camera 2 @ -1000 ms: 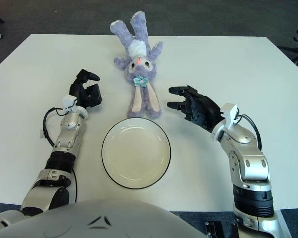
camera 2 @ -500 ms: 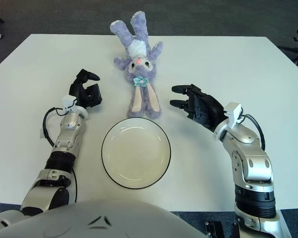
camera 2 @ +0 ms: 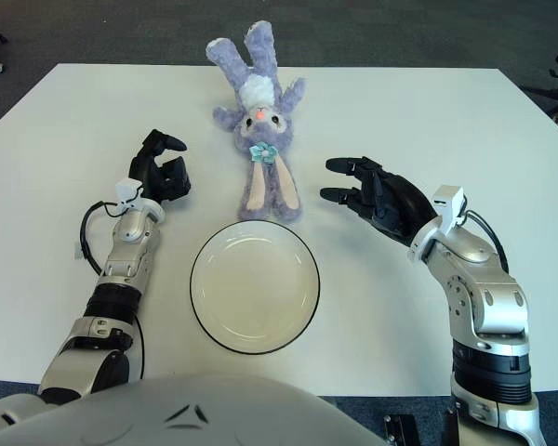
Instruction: Put the doll into the plate.
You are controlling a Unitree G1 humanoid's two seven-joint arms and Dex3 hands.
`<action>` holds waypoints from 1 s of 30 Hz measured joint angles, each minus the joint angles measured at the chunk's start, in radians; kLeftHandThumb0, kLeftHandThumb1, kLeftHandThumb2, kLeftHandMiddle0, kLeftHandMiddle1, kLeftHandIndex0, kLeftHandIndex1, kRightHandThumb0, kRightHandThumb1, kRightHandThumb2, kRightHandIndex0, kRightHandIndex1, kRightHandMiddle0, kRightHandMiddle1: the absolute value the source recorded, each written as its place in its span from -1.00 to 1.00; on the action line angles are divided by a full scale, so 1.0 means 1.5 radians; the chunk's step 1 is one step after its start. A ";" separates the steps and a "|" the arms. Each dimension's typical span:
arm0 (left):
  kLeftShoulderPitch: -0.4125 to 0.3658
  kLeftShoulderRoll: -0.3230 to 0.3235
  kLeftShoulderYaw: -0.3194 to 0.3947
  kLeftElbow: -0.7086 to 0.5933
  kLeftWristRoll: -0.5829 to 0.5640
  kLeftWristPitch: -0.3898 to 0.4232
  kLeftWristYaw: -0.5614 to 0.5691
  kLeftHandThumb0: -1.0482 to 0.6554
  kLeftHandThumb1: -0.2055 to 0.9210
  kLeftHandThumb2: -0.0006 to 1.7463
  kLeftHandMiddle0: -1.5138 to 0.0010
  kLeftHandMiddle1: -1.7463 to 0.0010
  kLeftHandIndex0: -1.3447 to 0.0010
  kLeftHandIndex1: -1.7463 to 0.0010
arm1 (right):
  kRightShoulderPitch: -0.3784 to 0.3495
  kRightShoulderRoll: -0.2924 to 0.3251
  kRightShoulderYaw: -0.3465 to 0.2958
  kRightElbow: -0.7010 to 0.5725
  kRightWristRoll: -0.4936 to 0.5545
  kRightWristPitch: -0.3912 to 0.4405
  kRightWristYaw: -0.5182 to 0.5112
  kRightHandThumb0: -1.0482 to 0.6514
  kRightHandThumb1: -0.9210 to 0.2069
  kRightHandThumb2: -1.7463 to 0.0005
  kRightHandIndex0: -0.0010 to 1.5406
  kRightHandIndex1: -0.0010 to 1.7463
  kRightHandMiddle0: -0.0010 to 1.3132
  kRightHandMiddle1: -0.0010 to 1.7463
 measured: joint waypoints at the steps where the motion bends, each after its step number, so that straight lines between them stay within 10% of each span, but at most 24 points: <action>1: 0.000 0.000 0.000 0.000 0.000 -0.001 0.000 -0.27 0.22 0.27 -0.51 -1.00 0.28 -1.00 | -0.001 -0.002 -0.001 0.000 0.004 0.005 0.001 -0.87 -1.00 -0.15 -0.71 -0.22 -1.00 -0.22; 30: 0.000 0.000 -0.002 0.000 0.001 -0.005 0.000 -0.27 0.24 0.25 -0.50 -1.00 0.30 -1.00 | 0.009 -0.023 0.029 -0.002 -0.050 -0.060 -0.010 -0.82 -1.00 -0.16 -0.78 -0.26 -1.00 0.01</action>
